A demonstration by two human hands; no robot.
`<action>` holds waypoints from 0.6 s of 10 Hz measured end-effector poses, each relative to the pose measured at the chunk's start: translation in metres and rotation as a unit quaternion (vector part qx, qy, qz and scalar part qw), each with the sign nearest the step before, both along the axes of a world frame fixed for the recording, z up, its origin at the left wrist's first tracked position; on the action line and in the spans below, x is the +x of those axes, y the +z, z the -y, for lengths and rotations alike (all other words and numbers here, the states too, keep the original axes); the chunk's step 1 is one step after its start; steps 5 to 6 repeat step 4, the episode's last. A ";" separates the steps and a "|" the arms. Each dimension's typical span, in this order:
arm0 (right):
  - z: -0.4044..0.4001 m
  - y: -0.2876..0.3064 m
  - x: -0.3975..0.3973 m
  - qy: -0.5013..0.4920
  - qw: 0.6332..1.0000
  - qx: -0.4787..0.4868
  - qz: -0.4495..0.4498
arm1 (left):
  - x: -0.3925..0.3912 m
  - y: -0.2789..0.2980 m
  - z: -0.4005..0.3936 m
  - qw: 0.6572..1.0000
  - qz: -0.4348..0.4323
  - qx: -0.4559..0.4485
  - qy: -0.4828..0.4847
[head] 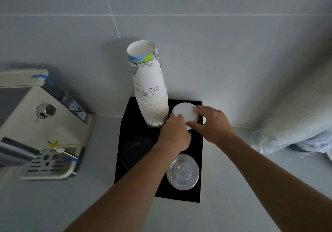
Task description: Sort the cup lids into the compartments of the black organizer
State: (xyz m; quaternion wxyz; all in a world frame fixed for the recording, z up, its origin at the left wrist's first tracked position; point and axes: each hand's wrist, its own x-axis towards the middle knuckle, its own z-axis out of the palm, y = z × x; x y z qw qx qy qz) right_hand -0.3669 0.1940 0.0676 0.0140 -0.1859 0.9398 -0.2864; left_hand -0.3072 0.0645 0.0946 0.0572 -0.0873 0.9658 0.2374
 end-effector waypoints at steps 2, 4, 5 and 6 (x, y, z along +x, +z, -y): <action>0.001 0.008 0.005 0.002 0.999 0.025 0.032 | -0.001 0.008 0.007 0.998 0.009 0.056 0.011; -0.008 0.033 0.028 -0.031 0.998 0.029 0.036 | 0.012 0.027 0.012 0.991 -0.009 0.127 0.035; -0.008 0.033 0.028 -0.031 0.998 0.029 0.036 | 0.012 0.027 0.012 0.991 -0.009 0.127 0.035; -0.008 0.033 0.028 -0.031 0.998 0.029 0.036 | 0.012 0.027 0.012 0.991 -0.009 0.127 0.035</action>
